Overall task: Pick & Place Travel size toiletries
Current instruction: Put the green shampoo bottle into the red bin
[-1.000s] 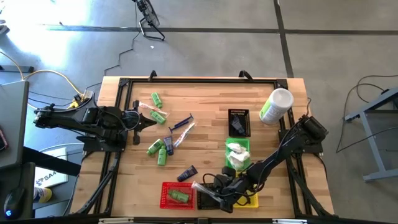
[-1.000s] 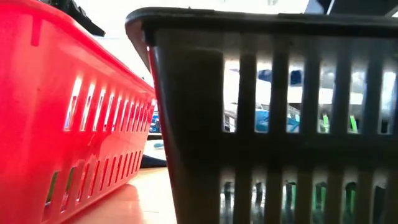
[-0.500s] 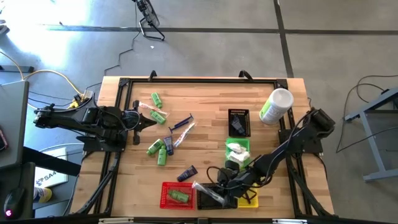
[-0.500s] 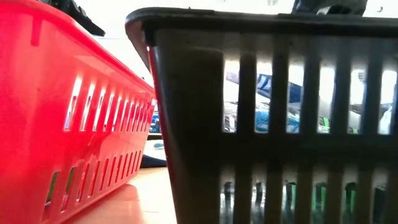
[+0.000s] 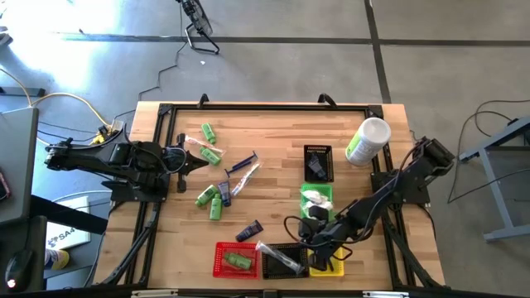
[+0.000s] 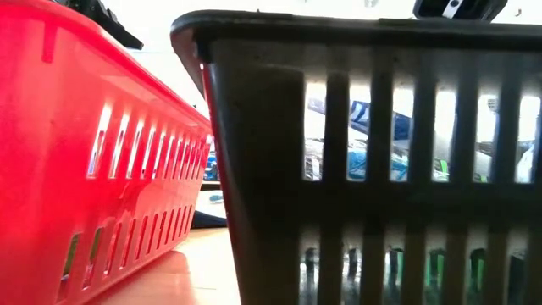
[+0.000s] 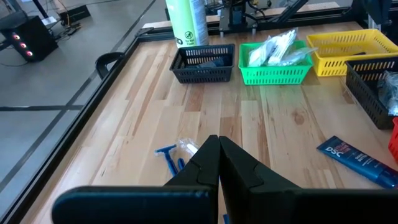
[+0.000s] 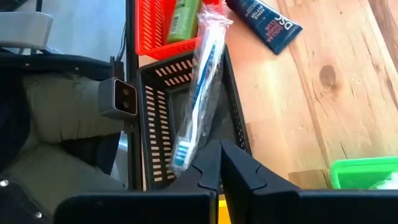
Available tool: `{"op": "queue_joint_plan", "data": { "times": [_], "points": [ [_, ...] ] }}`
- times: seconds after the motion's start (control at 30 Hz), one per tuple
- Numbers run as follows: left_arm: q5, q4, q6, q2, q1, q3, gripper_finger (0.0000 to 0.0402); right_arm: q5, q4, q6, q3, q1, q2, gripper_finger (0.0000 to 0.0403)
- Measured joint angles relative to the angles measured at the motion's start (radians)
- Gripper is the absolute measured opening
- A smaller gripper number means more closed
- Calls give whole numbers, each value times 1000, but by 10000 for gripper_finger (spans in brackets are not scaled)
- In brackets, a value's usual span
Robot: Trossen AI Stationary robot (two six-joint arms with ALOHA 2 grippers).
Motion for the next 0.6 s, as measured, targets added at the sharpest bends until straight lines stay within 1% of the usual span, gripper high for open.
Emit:
{"op": "queue_joint_plan", "data": {
  "times": [0.17, 0.37, 0.6],
  "points": [
    [0, 0, 0, 0, 0, 0, 0, 31, -84, -7, 0, -6, -43, 3],
    [0, 0, 0, 0, 0, 0, 0, 87, -196, -57, 0, -8, -120, 3],
    [0, 0, 0, 0, 0, 0, 0, 155, -251, -149, 0, -20, -195, 3]
  ]
}}
